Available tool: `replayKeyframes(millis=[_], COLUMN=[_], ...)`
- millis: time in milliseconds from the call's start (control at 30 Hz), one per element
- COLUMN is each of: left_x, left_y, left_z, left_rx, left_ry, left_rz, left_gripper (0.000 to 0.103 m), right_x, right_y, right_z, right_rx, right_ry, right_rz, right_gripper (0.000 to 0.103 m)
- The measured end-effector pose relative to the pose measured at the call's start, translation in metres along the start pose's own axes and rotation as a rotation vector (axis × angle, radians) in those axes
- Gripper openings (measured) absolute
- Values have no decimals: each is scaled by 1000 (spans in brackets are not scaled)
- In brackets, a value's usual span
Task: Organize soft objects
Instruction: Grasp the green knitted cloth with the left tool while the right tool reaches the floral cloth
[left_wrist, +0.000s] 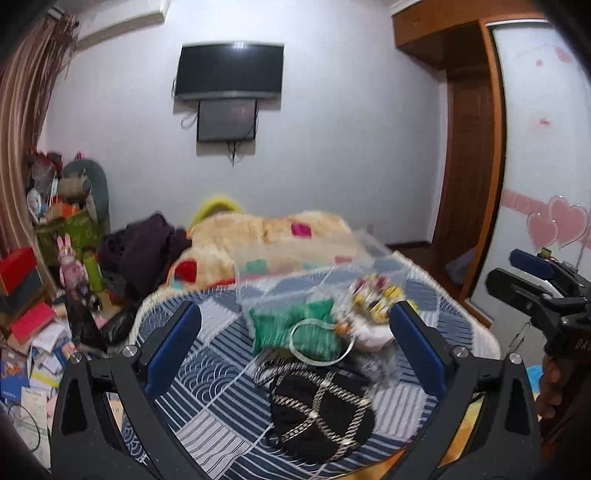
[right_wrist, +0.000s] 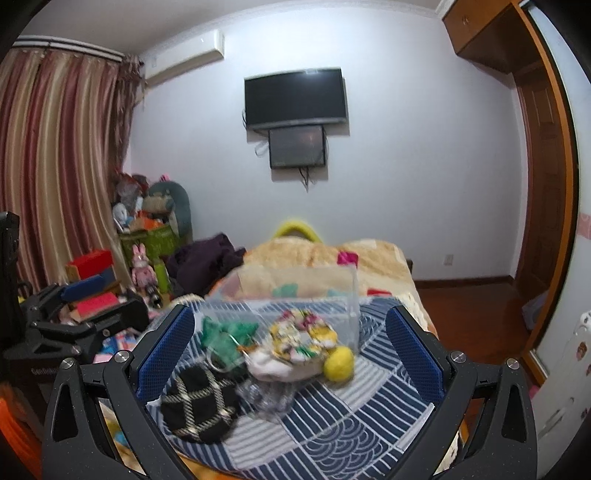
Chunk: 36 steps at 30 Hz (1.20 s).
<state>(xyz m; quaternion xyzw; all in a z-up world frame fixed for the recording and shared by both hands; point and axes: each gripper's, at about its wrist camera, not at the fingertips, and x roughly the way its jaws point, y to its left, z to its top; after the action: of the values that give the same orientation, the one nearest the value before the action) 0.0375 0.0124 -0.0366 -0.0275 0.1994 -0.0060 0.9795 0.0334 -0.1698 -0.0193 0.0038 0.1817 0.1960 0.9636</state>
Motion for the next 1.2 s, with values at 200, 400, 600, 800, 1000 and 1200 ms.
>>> replayKeyframes(millis=[200,400,600,800,1000,1200], left_x=[47,95,137,166,170,161], left_y=[26,39,45,49,50,49], left_z=[-11,-8,-11,-25,-29,-36], left_rx=[-69,-84,-64,-92,-113,-76], left_ry=[110,196,258,319,324,316], left_rz=[4,3,5,-59,-124,-84], left_gripper=[94,81,71,66,47,12], right_x=[38,71,109,136,142,136], right_y=[-18,-27,-31,-30,-28,-30], right_z=[-20,-22,-20,-26,-32,-26], right_rx=[9,23,1,4,0,3], right_ry=[106,170,255,334,360,336], right_rz=[-9,14,31,103,146,155], right_gripper=[103,102,93,82,55,25])
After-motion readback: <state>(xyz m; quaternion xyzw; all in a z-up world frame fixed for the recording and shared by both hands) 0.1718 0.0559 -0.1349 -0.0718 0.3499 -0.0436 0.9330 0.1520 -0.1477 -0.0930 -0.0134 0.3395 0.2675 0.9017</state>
